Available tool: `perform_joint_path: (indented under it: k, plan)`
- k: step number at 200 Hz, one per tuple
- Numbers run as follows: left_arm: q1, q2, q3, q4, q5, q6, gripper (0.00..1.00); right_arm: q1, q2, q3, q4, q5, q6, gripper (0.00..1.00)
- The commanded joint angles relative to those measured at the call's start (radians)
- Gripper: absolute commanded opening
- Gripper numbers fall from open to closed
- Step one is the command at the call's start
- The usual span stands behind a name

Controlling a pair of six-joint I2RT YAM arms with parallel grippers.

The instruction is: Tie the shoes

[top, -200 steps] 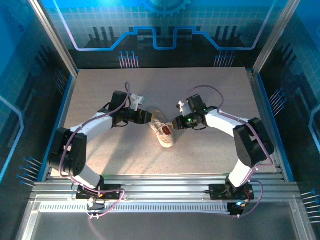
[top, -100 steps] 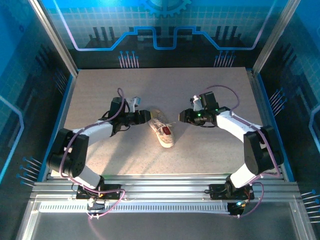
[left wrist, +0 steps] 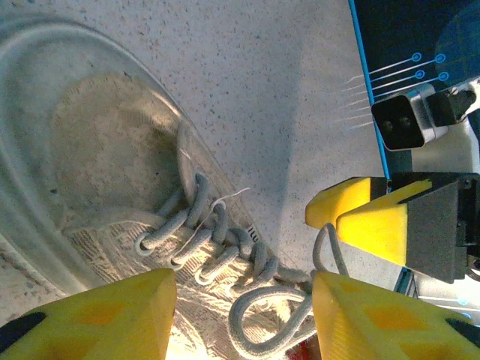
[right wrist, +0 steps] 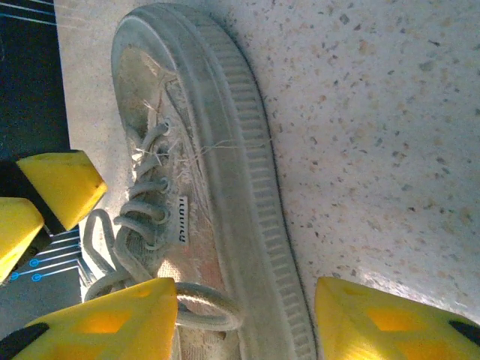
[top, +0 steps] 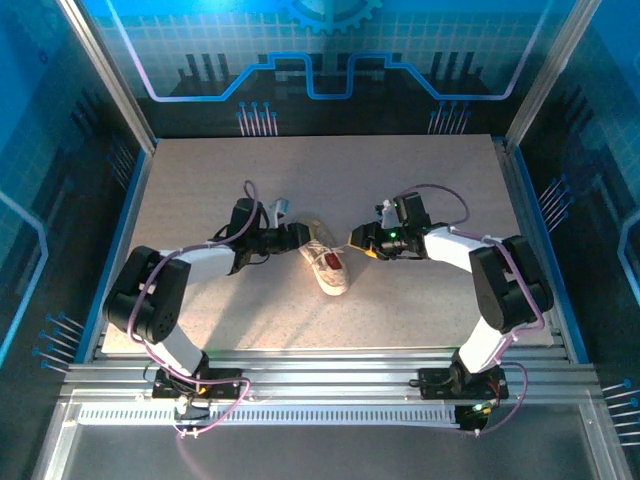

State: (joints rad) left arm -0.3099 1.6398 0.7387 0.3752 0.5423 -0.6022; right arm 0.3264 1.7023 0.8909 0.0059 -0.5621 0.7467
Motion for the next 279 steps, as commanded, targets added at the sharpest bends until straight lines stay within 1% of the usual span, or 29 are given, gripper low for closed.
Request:
perform_joint_path:
  k: [1, 45, 96, 121, 139, 169, 188, 215, 242, 279]
  plan:
    - [-0.016, 0.031, -0.018, 0.045, 0.020, -0.041, 0.51, 0.018, 0.024, -0.006, 0.091, -0.045, 0.046, 0.52]
    - [-0.045, 0.060, -0.022, 0.087, 0.034, -0.082, 0.49, 0.028, 0.057, -0.003, 0.138, -0.054, 0.063, 0.49]
    - [-0.052, 0.044, -0.035, 0.096, 0.038, -0.096, 0.34, 0.046, 0.068, 0.003, 0.180, -0.070, 0.099, 0.44]
    - [-0.052, 0.033, -0.038, 0.087, 0.036, -0.090, 0.22, 0.047, 0.065, 0.010, 0.190, -0.069, 0.117, 0.34]
    - [-0.052, 0.024, -0.047, 0.091, 0.031, -0.091, 0.14, 0.048, 0.058, 0.015, 0.208, -0.072, 0.135, 0.21]
    - [-0.055, 0.005, -0.055, 0.076, 0.015, -0.077, 0.10, 0.055, 0.032, 0.018, 0.198, -0.052, 0.116, 0.10]
    - [-0.054, 0.001, -0.055, 0.071, 0.012, -0.071, 0.07, 0.054, 0.030, 0.010, 0.197, -0.052, 0.098, 0.00]
    - [-0.057, -0.005, -0.056, 0.056, 0.001, -0.056, 0.00, 0.054, 0.030, 0.016, 0.182, -0.032, 0.065, 0.00]
    - [-0.066, -0.033, -0.043, -0.032, -0.032, 0.007, 0.00, 0.053, 0.025, 0.058, 0.119, 0.023, -0.020, 0.00]
    - [-0.097, -0.061, -0.013, -0.187, -0.090, 0.117, 0.00, 0.053, 0.051, 0.187, -0.018, 0.097, -0.178, 0.00]
